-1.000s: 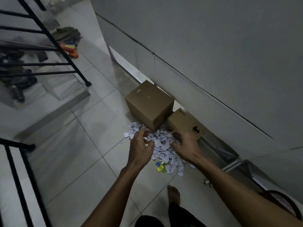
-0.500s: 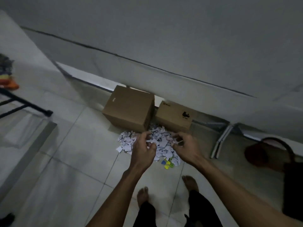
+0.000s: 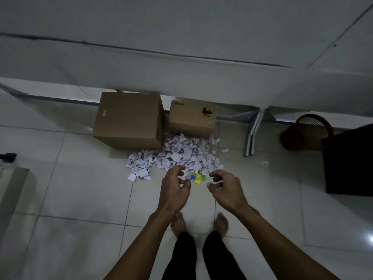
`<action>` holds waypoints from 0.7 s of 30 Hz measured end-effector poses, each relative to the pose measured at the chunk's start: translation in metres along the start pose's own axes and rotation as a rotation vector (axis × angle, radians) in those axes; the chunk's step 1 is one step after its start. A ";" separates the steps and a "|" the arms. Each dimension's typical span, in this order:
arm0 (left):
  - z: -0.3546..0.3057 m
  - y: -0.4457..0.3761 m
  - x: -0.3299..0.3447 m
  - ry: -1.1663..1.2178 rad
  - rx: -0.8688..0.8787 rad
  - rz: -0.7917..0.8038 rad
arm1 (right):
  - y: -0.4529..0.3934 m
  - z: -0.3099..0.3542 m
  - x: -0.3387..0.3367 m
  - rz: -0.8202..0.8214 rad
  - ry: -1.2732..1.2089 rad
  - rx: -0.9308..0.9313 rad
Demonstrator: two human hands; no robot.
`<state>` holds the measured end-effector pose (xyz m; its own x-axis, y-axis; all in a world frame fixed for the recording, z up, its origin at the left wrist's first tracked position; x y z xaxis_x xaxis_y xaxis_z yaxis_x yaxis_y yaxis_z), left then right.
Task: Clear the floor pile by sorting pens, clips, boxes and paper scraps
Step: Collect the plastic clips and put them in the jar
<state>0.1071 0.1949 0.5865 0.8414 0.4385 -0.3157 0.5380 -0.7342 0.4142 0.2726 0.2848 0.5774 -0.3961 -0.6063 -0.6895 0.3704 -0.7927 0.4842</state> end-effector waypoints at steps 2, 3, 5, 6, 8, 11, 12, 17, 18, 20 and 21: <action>0.011 -0.002 0.012 0.013 -0.015 0.013 | -0.002 -0.016 0.007 0.010 -0.002 0.027; 0.017 -0.004 0.018 0.010 -0.021 0.022 | -0.004 -0.024 0.011 0.018 -0.005 0.042; 0.033 -0.013 0.028 0.002 -0.034 0.030 | -0.012 -0.042 0.024 0.031 -0.010 0.067; 0.044 -0.018 0.035 -0.002 -0.039 0.031 | -0.016 -0.052 0.033 0.036 -0.006 0.075; 0.068 -0.031 0.048 -0.007 -0.047 0.035 | -0.029 -0.073 0.051 0.041 -0.007 0.094; 0.103 -0.053 0.067 -0.020 -0.041 0.052 | -0.050 -0.099 0.081 0.047 -0.014 0.113; 0.117 -0.064 0.074 -0.029 -0.037 0.056 | -0.060 -0.109 0.093 0.049 -0.016 0.119; 0.207 -0.132 0.121 -0.083 -0.014 0.093 | -0.126 -0.170 0.171 0.037 -0.019 0.129; 0.222 -0.145 0.129 -0.096 -0.011 0.105 | -0.138 -0.179 0.182 0.034 -0.010 0.123; 0.268 -0.174 0.153 -0.144 -0.003 0.141 | -0.168 -0.206 0.222 0.034 0.007 0.115; 0.284 -0.187 0.162 -0.175 0.013 0.158 | -0.181 -0.216 0.236 0.033 0.008 0.113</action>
<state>0.1281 0.2563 0.2154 0.8928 0.2222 -0.3918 0.3991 -0.7935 0.4594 0.2933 0.2989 0.2103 -0.3786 -0.6317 -0.6765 0.2860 -0.7750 0.5636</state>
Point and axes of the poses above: each hand's wrist, its own y-axis away from the middle knuckle, its own x-axis out of the palm, z = x × y, the point moved 10 cm from there along -y, towards the middle knuckle, and after that the axes turned 11 degrees about y, right-handed, at the moved point
